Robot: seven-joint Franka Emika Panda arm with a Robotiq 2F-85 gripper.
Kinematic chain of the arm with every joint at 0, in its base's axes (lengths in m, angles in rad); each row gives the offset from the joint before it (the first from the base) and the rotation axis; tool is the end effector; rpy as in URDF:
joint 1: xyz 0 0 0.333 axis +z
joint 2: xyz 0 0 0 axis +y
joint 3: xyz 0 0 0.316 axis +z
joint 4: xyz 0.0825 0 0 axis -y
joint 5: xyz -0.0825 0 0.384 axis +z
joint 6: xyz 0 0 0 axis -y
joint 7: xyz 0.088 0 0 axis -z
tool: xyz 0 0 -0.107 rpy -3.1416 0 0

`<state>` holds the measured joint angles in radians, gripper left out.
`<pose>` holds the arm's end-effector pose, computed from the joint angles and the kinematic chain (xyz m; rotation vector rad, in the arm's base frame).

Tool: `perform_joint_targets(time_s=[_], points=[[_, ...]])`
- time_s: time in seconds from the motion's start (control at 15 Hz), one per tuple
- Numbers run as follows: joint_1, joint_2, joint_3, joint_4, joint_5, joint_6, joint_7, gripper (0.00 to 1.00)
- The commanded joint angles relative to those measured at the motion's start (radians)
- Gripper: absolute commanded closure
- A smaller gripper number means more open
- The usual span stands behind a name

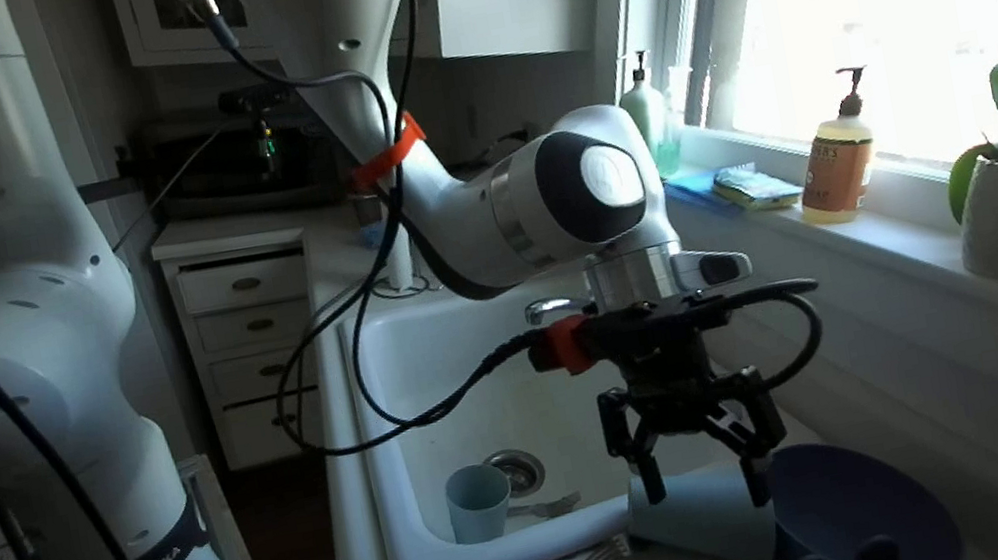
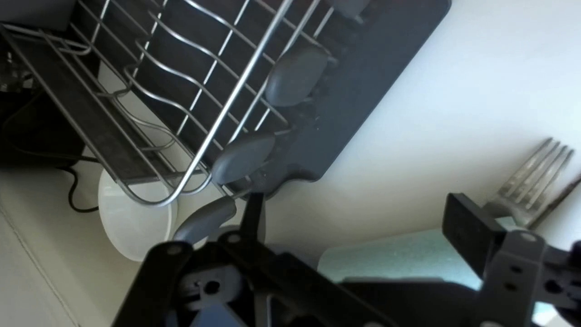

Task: Remove the grey cup from the drying rack and put it on the right side of the sink in its upright position

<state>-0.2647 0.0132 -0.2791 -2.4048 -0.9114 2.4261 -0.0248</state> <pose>0.4200 -0.2575 0.3097 2.5521 0.2401 -0.2109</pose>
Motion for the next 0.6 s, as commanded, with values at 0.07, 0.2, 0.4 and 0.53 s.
perform_joint_targets(time_s=[0.07,0.2,0.4,0.53], points=[[-0.018,0.139,0.011,0.136,0.27,0.05,-0.346,0.0],[-0.022,0.184,0.033,0.182,0.416,0.017,-0.496,0.0],[-0.104,0.239,0.128,0.27,0.597,-0.058,-0.717,0.0],[-0.09,0.255,0.095,0.329,0.649,-0.109,-0.817,0.0]])
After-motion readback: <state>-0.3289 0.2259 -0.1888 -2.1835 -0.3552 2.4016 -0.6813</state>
